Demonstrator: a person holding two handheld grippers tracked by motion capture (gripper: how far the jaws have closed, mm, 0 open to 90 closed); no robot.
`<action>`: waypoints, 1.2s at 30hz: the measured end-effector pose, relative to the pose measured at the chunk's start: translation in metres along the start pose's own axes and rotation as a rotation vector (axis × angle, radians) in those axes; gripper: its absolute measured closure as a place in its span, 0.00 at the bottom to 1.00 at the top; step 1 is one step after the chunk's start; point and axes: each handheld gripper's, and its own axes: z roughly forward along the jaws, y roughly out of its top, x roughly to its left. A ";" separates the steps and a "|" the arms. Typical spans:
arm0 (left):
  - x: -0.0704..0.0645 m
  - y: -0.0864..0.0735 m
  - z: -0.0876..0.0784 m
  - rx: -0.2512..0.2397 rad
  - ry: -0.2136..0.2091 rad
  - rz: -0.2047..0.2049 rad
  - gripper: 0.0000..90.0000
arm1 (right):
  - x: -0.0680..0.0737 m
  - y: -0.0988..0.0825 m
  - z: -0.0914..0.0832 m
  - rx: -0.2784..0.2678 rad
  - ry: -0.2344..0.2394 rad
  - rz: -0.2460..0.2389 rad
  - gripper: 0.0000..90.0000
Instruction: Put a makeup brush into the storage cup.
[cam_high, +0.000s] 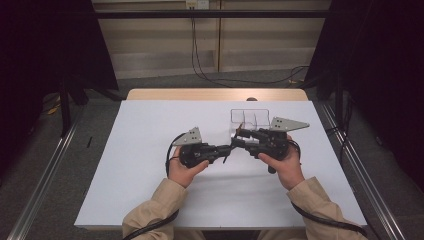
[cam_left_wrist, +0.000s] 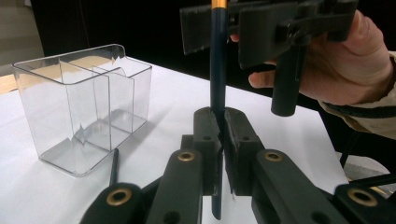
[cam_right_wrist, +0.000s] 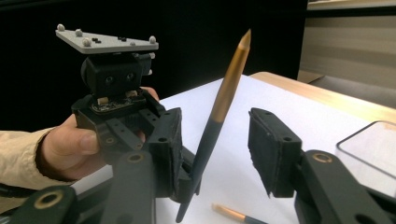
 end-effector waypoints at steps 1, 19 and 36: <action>0.000 0.000 0.000 0.000 -0.001 0.001 0.94 | 0.000 -0.001 0.001 0.003 0.004 0.000 0.64; -0.002 -0.001 0.004 -0.015 -0.010 -0.010 0.94 | 0.003 -0.002 0.007 0.020 0.048 0.026 0.92; -0.003 -0.001 0.004 -0.032 -0.018 -0.022 0.93 | 0.003 -0.002 0.007 0.013 0.060 0.034 0.93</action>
